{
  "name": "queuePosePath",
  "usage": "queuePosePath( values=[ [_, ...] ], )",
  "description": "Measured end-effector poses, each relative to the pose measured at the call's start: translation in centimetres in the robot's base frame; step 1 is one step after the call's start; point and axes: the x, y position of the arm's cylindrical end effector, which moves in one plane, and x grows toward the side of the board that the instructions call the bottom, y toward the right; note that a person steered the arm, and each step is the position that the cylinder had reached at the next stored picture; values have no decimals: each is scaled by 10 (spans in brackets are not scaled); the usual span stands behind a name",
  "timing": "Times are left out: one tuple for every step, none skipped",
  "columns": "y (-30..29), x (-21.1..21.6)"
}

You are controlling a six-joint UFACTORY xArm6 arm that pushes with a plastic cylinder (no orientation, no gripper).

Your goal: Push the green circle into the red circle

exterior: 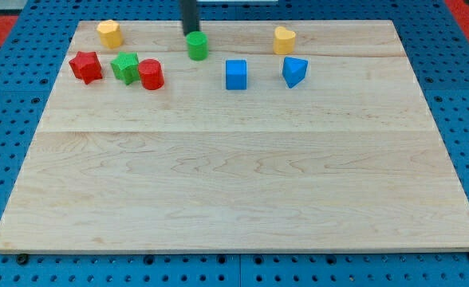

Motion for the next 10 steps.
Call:
queuePosePath(
  values=[
    [14, 17],
    [7, 39],
    [-40, 42],
    [-47, 69],
    [-64, 73],
    [-49, 72],
    [-38, 72],
    [-38, 72],
    [-37, 72],
    [-26, 72]
  ],
)
